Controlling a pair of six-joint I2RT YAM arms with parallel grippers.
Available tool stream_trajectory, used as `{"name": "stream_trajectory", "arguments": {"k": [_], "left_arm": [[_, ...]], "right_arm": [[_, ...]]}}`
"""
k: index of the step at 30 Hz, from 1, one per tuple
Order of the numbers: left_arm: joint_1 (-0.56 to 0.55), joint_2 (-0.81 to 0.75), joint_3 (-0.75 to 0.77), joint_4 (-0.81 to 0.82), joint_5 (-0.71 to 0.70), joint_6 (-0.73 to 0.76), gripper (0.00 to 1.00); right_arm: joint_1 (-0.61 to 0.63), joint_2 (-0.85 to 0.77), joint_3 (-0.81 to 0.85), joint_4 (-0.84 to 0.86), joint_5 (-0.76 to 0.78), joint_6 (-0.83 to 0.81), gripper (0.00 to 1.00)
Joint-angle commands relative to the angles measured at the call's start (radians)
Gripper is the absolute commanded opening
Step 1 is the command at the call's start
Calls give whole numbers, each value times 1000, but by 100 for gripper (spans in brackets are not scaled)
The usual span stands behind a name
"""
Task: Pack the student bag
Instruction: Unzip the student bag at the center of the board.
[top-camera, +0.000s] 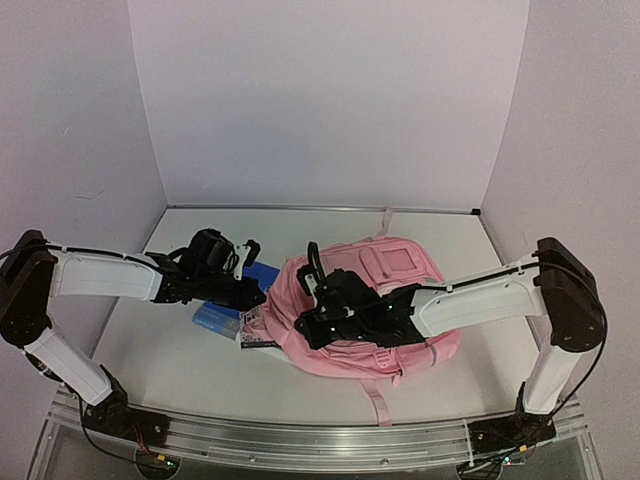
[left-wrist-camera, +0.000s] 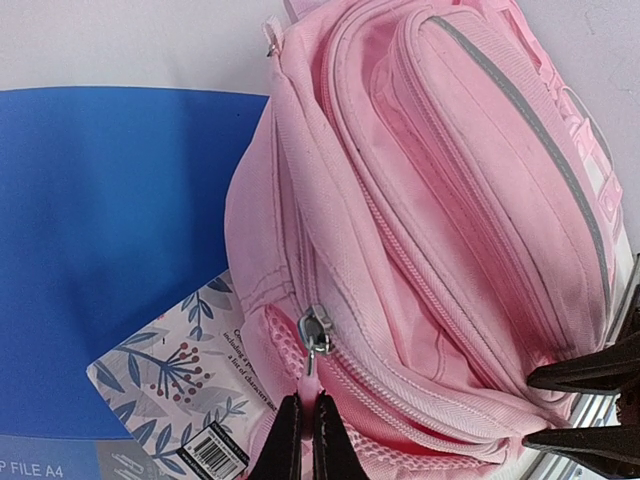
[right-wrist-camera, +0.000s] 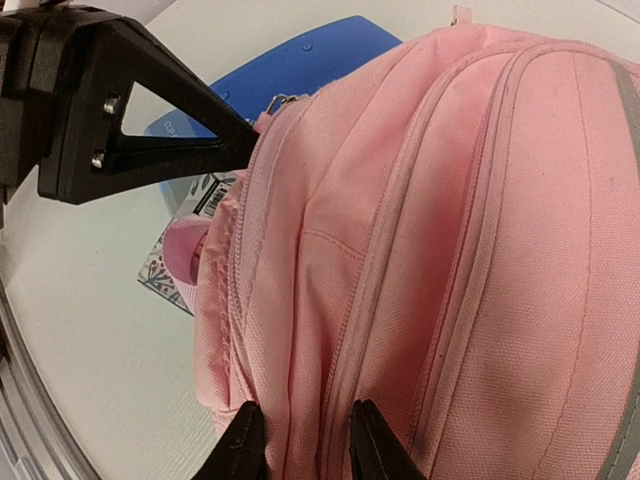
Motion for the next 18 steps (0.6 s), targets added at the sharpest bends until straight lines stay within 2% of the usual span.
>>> {"name": "stream_trajectory", "arguments": {"k": [1, 12, 14, 17, 18], "left_arm": [[4, -13, 42, -57, -43, 31, 0], [3, 0, 68, -71, -55, 40, 0], [5, 1, 69, -75, -57, 39, 0], [11, 6, 78, -90, -80, 37, 0], [16, 8, 83, -94, -85, 38, 0]], "right_arm": [[-21, 5, -13, -31, 57, -20, 26], [23, 115, 77, -121, 234, -79, 26], [27, 124, 81, -124, 237, -79, 19], [30, 99, 71, -123, 269, -58, 1], [30, 79, 65, -118, 273, -53, 0]]}}
